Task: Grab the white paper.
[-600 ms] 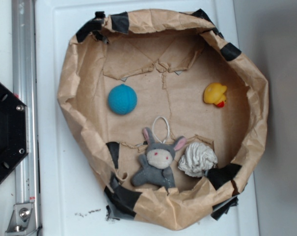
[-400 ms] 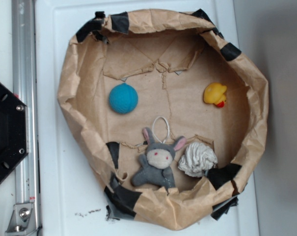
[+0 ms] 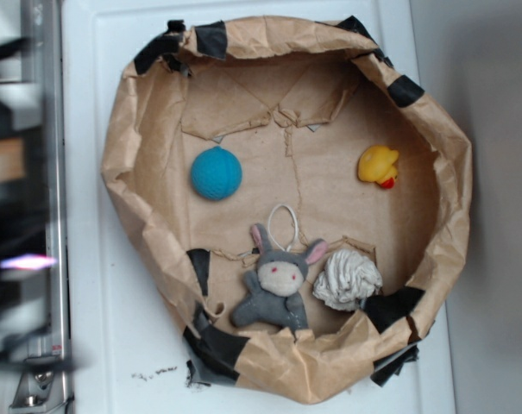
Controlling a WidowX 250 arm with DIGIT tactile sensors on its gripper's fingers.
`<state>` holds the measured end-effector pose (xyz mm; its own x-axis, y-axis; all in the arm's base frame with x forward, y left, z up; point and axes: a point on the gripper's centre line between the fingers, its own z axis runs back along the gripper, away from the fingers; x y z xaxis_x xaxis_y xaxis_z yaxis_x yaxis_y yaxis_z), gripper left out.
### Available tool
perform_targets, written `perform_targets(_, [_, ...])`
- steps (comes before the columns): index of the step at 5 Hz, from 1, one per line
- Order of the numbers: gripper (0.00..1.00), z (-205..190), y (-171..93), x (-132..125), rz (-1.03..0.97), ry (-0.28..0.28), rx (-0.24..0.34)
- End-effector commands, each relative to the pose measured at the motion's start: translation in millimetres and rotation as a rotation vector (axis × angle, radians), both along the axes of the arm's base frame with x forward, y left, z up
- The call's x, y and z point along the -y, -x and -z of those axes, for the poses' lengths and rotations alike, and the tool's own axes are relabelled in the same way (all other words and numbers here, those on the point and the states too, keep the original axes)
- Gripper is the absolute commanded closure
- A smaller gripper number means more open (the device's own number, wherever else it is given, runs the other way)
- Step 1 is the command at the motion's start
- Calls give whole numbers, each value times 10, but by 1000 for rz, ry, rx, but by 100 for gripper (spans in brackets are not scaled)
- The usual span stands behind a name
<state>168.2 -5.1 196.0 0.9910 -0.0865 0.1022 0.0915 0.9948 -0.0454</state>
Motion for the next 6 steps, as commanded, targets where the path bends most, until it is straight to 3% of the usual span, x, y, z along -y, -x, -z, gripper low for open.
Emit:
perform_targets(1, [0,190,-709,-22,117,79,136])
perform_targets(2, [0,441,-1011,80,229,62,318])
perform_targets(3, [0,750,-1239,71,347,-24,344])
perform_targets(4, [0,1010,-1330,87,429,7,329])
perform_targets(5, [0,1148,-1269,431,551,88,301])
perform_targets(6, [0,1046,-1168,628,574,154,301])
